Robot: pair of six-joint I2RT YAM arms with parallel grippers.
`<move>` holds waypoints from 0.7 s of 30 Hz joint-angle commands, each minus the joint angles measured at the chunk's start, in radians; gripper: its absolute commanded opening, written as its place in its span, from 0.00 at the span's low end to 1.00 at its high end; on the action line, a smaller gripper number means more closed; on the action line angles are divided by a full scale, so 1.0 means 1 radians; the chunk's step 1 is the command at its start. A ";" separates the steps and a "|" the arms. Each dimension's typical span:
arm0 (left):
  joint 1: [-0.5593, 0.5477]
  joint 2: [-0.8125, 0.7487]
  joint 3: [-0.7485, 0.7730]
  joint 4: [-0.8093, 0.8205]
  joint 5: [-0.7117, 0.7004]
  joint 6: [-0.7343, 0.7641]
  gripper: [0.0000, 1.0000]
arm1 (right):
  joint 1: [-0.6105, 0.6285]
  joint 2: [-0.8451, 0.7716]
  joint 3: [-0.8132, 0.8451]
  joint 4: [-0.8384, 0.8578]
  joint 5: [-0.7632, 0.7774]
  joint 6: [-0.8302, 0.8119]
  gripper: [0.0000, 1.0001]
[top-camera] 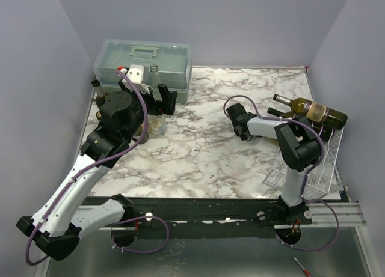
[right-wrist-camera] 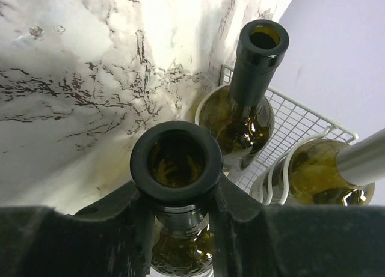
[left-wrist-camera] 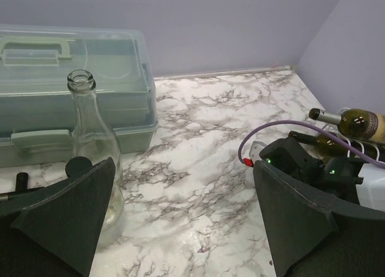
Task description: Put the wine bottle on the wine rack
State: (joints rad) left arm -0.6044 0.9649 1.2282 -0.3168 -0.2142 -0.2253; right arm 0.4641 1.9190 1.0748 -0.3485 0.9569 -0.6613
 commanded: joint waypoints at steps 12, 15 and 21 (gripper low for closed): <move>-0.020 -0.021 0.003 -0.005 -0.021 0.009 0.99 | -0.041 -0.127 -0.120 0.077 0.056 -0.158 0.09; -0.021 -0.022 0.004 -0.004 -0.022 0.009 0.99 | -0.054 -0.152 -0.162 0.132 0.050 -0.203 0.16; -0.026 -0.026 0.004 -0.005 -0.022 0.008 0.99 | -0.072 -0.189 -0.216 0.203 0.030 -0.269 0.28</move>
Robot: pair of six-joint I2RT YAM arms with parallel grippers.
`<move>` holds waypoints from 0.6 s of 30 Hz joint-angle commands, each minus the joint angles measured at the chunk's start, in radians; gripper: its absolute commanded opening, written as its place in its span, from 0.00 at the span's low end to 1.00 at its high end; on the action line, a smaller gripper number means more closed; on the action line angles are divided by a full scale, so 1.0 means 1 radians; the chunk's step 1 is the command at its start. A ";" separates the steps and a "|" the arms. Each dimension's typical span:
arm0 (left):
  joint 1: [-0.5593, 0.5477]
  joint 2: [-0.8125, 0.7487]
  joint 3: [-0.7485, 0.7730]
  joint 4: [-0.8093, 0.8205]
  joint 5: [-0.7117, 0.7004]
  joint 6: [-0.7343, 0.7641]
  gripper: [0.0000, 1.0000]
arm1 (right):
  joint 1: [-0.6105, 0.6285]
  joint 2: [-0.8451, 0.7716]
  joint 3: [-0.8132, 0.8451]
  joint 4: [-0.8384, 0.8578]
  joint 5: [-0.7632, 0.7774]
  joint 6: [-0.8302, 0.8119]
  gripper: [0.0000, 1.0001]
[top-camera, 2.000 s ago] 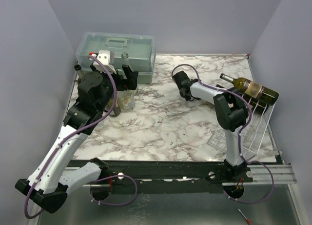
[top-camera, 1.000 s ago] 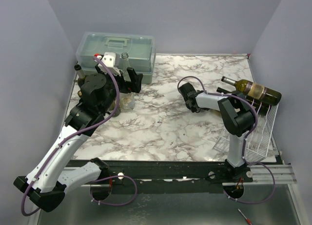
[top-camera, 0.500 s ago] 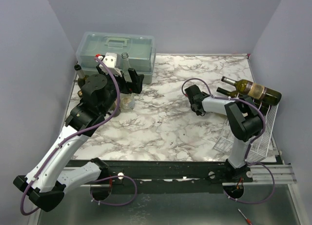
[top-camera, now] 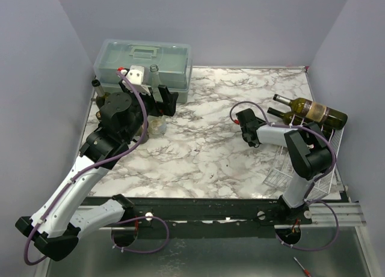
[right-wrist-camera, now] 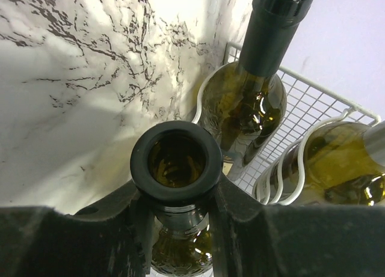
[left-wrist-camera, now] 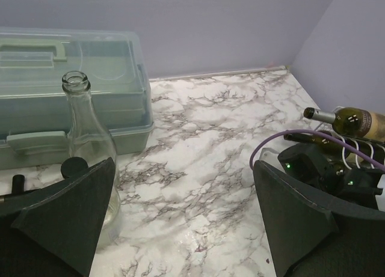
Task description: Put the wine bottle on the wine rack
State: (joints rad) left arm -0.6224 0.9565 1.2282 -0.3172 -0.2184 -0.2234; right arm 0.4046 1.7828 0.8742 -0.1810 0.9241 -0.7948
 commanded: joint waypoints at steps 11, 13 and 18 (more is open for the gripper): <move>-0.010 -0.020 0.005 -0.005 -0.018 0.007 0.99 | -0.012 -0.050 -0.015 0.023 0.023 -0.147 0.44; -0.010 -0.019 0.004 -0.004 -0.018 0.007 0.99 | -0.008 -0.048 -0.007 0.010 0.022 -0.138 0.46; -0.010 -0.019 0.004 -0.005 -0.021 0.008 0.99 | 0.027 -0.062 -0.004 -0.001 0.023 -0.127 0.48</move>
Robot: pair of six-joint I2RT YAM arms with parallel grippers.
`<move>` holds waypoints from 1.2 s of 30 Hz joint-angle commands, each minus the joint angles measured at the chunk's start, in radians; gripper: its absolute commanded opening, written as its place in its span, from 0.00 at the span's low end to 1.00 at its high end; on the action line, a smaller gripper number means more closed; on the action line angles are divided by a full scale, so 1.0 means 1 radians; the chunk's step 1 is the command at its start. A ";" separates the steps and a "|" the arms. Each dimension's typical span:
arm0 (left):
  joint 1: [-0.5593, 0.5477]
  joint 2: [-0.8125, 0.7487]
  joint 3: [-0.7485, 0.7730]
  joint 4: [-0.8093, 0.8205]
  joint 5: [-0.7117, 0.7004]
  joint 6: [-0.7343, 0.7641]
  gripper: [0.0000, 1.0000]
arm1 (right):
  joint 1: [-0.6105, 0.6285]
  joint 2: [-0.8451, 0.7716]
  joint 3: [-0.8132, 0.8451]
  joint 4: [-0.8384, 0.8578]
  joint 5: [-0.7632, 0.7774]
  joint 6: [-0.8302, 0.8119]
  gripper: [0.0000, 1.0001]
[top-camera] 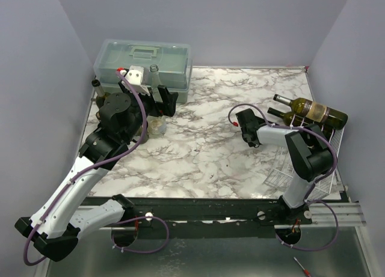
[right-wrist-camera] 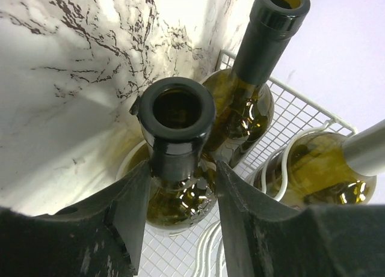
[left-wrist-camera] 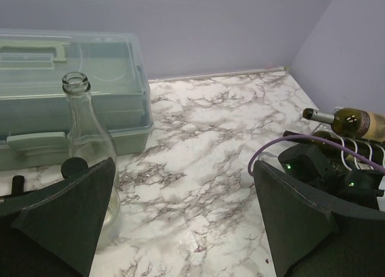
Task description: Put the wine bottle on the wine rack
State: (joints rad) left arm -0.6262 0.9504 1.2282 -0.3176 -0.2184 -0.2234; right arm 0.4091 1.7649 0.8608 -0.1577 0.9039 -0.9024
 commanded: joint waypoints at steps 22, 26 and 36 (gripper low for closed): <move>-0.006 0.114 0.095 -0.037 0.040 -0.042 0.99 | 0.167 -0.166 0.236 -0.205 -0.428 0.464 0.84; -0.006 0.138 0.153 -0.060 0.028 -0.039 0.99 | 0.210 -0.217 0.213 -0.065 -0.574 0.566 0.87; 0.049 0.056 0.060 -0.038 -0.016 0.019 0.99 | 0.236 -0.377 -0.026 0.620 -0.895 0.925 0.86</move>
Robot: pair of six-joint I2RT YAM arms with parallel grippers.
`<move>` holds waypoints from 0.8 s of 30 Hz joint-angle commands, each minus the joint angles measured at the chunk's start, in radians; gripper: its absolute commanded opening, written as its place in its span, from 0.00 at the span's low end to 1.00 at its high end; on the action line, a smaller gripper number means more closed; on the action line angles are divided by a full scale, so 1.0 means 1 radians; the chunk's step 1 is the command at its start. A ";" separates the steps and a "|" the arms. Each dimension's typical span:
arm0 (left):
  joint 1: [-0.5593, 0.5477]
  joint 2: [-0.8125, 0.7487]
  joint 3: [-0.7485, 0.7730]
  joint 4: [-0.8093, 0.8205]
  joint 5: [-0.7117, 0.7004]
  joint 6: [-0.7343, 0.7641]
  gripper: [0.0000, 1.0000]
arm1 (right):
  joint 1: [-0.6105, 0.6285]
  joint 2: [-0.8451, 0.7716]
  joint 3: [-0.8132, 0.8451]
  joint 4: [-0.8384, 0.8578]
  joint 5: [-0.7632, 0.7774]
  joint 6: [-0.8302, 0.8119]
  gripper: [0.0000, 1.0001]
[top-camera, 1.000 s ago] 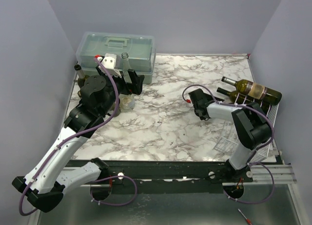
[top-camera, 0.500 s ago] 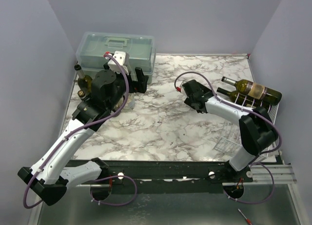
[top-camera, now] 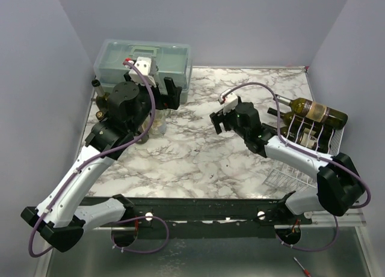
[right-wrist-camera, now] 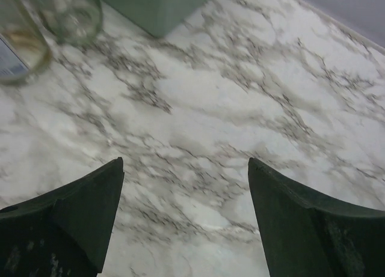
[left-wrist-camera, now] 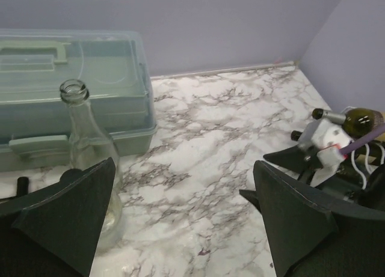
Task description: Put the wine bottle on the wine rack
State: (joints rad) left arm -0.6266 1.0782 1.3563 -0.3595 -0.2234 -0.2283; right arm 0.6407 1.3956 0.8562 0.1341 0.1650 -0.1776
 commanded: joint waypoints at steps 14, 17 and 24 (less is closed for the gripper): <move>0.069 -0.206 -0.157 0.069 -0.098 0.072 0.99 | 0.141 0.212 0.065 0.736 -0.279 0.566 1.00; 0.074 -0.215 -0.158 0.071 -0.120 0.082 0.99 | 0.201 0.266 0.125 0.712 -0.281 0.550 1.00; 0.094 -0.267 -0.165 0.076 -0.172 0.076 0.99 | 0.314 0.404 0.292 0.690 -0.170 0.587 0.99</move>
State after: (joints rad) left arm -0.5468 0.8555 1.1984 -0.3073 -0.3183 -0.1616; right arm 0.9192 1.7245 1.0424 0.8139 -0.0662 0.3523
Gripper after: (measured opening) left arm 0.987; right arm 0.997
